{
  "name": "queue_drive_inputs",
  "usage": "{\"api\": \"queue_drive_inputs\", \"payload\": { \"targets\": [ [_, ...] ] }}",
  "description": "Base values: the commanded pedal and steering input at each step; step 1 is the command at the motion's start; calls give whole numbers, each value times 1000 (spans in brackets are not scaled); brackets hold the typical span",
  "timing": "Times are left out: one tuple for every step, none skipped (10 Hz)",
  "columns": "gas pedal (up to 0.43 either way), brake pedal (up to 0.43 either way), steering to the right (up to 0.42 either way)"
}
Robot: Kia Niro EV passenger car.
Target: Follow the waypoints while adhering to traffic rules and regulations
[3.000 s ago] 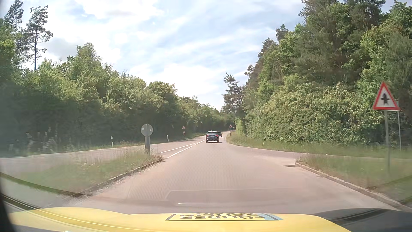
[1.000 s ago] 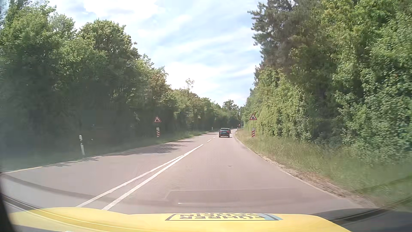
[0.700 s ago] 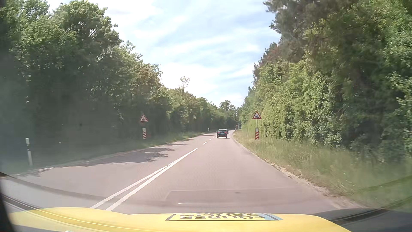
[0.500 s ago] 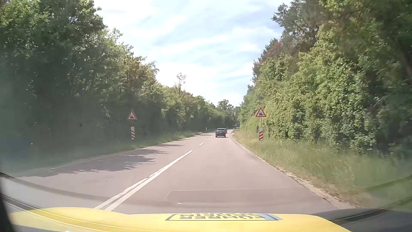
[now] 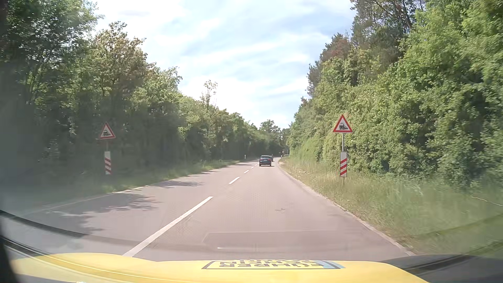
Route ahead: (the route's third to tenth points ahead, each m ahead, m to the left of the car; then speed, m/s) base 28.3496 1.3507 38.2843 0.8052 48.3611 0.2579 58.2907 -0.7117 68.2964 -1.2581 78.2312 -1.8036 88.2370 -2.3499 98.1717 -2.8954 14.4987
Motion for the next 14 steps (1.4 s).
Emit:
{"api": "queue_drive_inputs", "payload": {
  "targets": [
    [67, 0, 9],
    [67, 0, 8],
    [67, 0, 8],
    [67, 0, 8],
    [67, 0, 7],
    [67, 0, 5],
    [67, 0, 4],
    [67, 0, 3],
    [67, 0, 3],
    [67, 0, 3],
    [67, 0, 3],
    [67, 0, 3],
    [67, 0, 3],
    [67, 0, 3]
  ]
}}
